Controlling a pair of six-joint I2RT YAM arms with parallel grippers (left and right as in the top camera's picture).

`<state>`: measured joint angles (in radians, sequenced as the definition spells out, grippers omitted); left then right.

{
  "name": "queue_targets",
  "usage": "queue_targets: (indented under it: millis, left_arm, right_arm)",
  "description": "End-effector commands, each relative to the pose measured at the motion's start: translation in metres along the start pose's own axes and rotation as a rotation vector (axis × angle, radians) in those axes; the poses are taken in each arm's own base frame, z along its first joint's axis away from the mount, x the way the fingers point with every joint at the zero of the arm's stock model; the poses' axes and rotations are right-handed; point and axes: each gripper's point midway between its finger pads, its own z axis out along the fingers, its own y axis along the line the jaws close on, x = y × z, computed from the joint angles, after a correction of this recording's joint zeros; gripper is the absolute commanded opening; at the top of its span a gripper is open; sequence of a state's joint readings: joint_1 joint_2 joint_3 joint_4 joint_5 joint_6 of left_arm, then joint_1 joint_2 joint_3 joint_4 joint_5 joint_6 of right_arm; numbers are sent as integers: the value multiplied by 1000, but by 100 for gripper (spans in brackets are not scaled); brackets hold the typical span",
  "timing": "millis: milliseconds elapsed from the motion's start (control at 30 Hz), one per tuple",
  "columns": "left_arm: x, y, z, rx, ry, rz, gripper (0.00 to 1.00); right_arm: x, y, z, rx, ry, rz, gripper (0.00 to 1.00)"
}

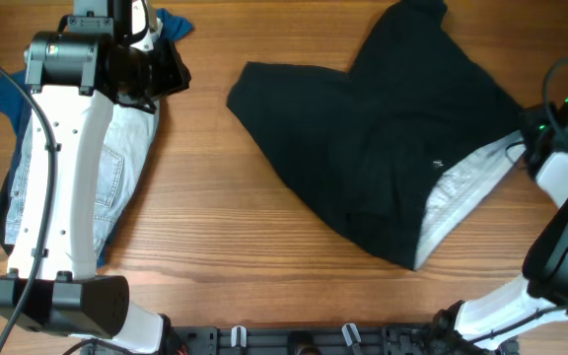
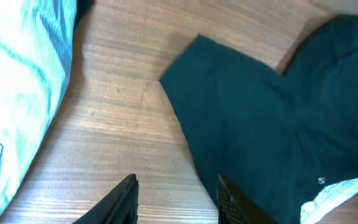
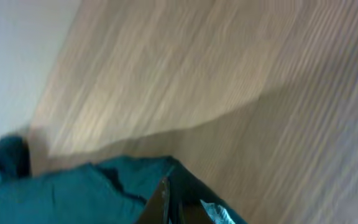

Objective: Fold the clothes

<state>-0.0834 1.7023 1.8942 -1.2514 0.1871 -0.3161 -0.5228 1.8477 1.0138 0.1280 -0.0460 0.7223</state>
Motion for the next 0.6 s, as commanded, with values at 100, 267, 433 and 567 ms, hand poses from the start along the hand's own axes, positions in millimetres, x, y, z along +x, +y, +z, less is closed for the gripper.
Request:
queue_targets:
  millis: [100, 267, 433, 567]
  left_arm:
    - [-2, 0, 17, 0, 23, 22, 36]
    - [13, 3, 49, -21, 128, 71, 32]
    - [48, -3, 84, -31, 306, 164, 35]
    - [66, -9, 114, -29, 396, 261, 36]
  right_arm:
    - [-20, 17, -3, -22, 126, -108, 100]
    - [4, 40, -53, -90, 276, -127, 100]
    - [79, 78, -110, -186, 523, -303, 100]
    - [138, 91, -128, -145, 628, -466, 100]
